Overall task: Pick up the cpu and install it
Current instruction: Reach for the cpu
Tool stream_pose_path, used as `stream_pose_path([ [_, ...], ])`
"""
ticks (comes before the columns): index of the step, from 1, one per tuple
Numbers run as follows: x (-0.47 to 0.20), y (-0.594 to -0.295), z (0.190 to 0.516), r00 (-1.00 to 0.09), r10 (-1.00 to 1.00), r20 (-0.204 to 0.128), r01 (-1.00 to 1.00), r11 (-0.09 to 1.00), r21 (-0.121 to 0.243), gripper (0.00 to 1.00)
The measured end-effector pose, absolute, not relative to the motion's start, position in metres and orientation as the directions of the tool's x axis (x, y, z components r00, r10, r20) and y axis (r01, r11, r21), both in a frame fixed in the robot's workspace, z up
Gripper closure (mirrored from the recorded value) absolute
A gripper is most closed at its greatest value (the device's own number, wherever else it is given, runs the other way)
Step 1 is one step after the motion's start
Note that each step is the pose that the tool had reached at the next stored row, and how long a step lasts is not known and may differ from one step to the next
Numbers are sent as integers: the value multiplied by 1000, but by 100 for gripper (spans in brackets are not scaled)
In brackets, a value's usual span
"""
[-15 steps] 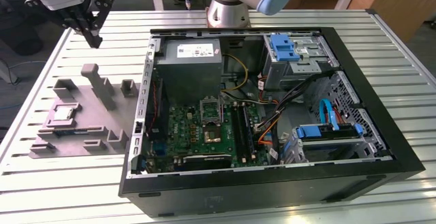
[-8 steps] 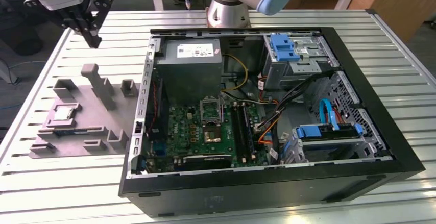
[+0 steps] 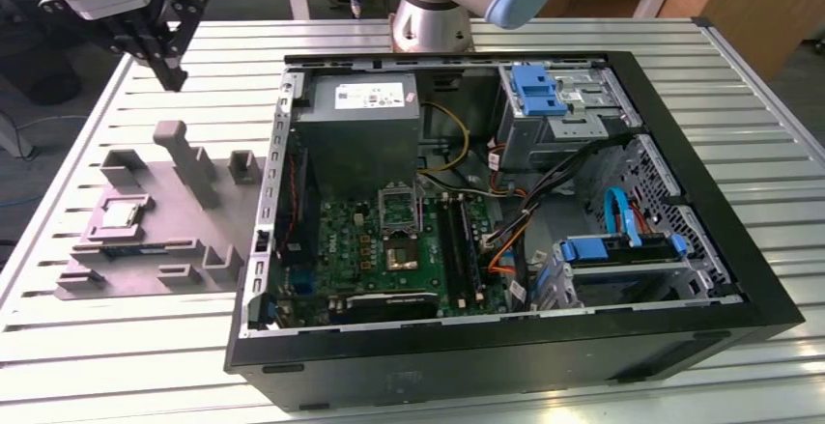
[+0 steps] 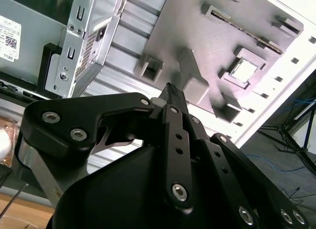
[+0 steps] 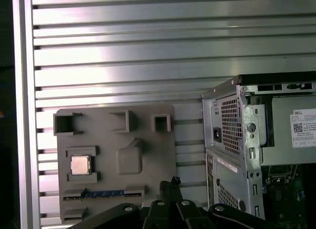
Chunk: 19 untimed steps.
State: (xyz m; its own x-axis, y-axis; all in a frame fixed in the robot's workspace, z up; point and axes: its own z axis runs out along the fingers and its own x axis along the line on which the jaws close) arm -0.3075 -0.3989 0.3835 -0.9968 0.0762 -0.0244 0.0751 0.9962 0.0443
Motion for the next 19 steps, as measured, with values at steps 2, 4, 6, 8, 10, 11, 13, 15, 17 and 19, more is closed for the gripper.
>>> stream_pose_path([
  [2, -309, -399, 383, -997, 76, -24, 75, 996, 44, 89],
  [4, -310, -399, 383, -997, 76, -24, 75, 996, 44, 89],
  [6, -312, -399, 383, -997, 76, -24, 75, 996, 44, 89],
  [8, -313, -399, 383, -997, 76, -24, 75, 996, 44, 89],
  [10, -314, -399, 383, -997, 76, -24, 75, 996, 44, 89],
  [11, -314, -399, 383, -997, 76, -25, 75, 996, 44, 89],
  [13, -315, -399, 383, -997, 76, -24, 75, 996, 44, 89],
  [15, -316, -399, 383, -997, 76, -24, 75, 996, 44, 89],
  [17, -317, -399, 383, -997, 76, -24, 75, 996, 44, 89],
  [19, -318, -399, 383, -997, 76, -24, 75, 996, 44, 89],
])
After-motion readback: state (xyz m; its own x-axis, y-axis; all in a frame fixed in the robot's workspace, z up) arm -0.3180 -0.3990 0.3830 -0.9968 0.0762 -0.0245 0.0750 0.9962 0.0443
